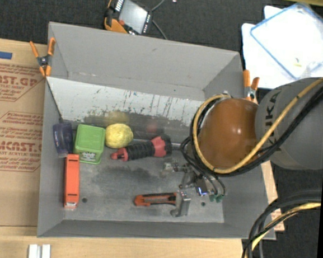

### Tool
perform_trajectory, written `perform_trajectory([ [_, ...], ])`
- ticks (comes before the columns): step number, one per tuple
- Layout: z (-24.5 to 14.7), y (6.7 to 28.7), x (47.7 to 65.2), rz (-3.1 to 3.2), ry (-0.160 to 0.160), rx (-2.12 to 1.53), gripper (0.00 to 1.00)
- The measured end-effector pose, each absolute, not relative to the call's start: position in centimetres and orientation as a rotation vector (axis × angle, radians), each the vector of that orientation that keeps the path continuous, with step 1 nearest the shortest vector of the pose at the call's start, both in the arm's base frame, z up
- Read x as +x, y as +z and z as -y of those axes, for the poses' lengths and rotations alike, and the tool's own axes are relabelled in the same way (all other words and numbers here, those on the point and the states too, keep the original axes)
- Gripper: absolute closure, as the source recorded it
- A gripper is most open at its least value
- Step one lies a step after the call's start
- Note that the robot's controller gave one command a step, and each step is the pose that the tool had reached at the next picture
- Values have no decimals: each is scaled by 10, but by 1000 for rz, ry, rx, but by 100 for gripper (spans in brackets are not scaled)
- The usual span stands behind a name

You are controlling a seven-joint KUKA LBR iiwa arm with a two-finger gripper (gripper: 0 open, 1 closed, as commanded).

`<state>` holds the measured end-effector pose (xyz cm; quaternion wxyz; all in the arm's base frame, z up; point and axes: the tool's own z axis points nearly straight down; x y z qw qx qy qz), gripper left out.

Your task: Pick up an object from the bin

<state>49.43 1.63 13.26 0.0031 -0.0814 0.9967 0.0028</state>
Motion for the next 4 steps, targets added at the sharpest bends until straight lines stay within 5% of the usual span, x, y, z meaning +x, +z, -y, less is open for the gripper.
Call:
perform_trajectory([
  [1, 26, 77, 499, -3143, 2, -224, 0],
  [2, 6, 71, 485, -3122, 11, -3, 0],
  [3, 1, 70, 489, -3140, 3, -203, 100],
  [4, 1, 70, 489, -3140, 3, -203, 100],
])
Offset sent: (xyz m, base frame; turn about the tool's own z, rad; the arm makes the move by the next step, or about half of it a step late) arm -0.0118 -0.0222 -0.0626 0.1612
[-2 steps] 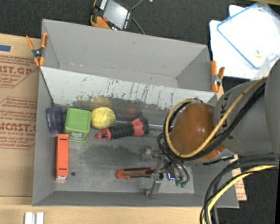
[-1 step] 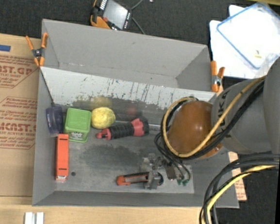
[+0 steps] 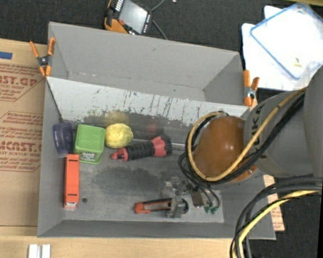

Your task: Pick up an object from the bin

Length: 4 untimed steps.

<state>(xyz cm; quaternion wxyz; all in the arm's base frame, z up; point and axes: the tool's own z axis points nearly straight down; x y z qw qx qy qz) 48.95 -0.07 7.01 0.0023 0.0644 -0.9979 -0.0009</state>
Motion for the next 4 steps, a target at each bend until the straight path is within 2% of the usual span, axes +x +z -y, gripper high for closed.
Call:
perform_trajectory([
  [1, 0, 86, 486, 3116, -4, 202, 100],
  [2, 0, 120, 488, 3127, -2, 203, 100],
  [4, 0, 163, 487, 3122, -3, 203, 100],
])
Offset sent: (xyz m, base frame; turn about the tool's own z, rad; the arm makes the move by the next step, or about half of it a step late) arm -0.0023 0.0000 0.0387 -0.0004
